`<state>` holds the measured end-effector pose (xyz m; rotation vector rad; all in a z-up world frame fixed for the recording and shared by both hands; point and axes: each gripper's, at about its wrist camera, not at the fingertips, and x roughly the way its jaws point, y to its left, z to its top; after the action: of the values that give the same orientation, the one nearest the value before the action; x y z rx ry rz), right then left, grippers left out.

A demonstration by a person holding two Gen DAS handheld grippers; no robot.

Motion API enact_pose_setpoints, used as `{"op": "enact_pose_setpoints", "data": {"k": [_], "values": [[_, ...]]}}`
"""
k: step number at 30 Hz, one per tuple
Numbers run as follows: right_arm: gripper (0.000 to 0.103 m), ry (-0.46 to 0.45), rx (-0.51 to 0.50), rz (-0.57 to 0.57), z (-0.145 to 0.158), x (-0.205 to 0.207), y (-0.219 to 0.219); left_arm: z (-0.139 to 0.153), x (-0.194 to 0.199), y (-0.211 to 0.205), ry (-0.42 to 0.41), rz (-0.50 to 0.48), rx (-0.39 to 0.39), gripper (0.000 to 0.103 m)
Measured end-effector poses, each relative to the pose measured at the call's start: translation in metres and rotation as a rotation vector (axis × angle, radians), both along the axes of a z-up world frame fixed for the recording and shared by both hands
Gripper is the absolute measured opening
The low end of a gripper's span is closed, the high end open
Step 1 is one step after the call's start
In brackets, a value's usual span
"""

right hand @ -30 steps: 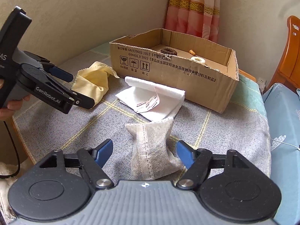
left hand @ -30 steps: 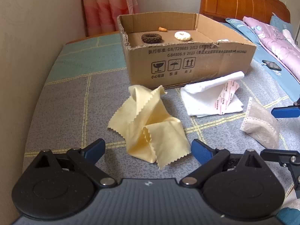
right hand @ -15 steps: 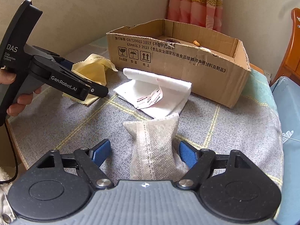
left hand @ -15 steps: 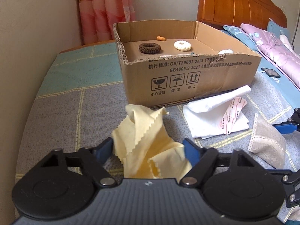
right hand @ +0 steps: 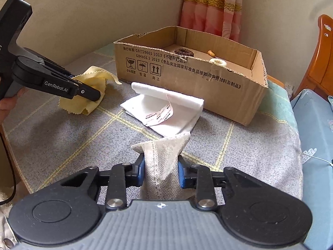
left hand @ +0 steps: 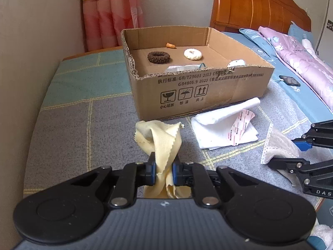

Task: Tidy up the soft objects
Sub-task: 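Close the left gripper on the yellow cloth while the right gripper holds the grey pouch, then carry the yellow cloth and grey pouch into the box and open both grippers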

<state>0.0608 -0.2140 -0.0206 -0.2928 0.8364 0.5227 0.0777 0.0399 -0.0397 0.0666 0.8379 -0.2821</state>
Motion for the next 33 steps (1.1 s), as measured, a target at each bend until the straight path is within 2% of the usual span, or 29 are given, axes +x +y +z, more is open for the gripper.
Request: {"op": "enact_pose_setpoints", "data": {"k": [7, 10, 17, 21, 26, 27, 29, 30, 31, 33], "values": [[0.033, -0.036, 0.004, 0.010, 0.017, -0.005, -0.006, 0.034, -0.012, -0.007, -0.046, -0.059, 0.022, 0.012], [0.033, -0.050, 0.013, 0.012, 0.025, -0.006, -0.008, 0.054, -0.009, -0.010, -0.079, -0.078, 0.007, 0.012], [0.033, -0.114, 0.033, 0.015, 0.049, -0.002, -0.015, 0.095, 0.032, -0.033, -0.187, -0.083, -0.003, 0.012], [0.033, -0.164, 0.036, 0.013, 0.063, 0.001, -0.019, 0.098, 0.071, -0.047, -0.197, -0.082, 0.020, 0.012], [0.033, -0.213, 0.040, -0.001, 0.076, 0.009, -0.023, 0.078, 0.112, -0.051, -0.174, -0.014, 0.050, 0.015], [0.033, -0.221, 0.040, -0.004, 0.077, 0.011, -0.024, 0.072, 0.117, -0.048, -0.170, 0.006, 0.044, 0.019], [0.033, -0.232, 0.038, -0.007, 0.080, 0.015, -0.025, 0.061, 0.124, -0.045, -0.154, 0.020, 0.028, 0.044], [0.033, -0.237, 0.036, -0.009, 0.082, 0.018, -0.025, 0.056, 0.126, -0.043, -0.146, 0.027, 0.022, 0.069], [0.033, -0.243, 0.034, -0.011, 0.083, 0.021, -0.025, 0.053, 0.126, -0.041, -0.146, 0.041, 0.017, 0.084], [0.033, -0.253, 0.029, -0.013, 0.086, 0.027, -0.025, 0.052, 0.119, -0.040, -0.170, 0.060, 0.022, 0.084]]}}
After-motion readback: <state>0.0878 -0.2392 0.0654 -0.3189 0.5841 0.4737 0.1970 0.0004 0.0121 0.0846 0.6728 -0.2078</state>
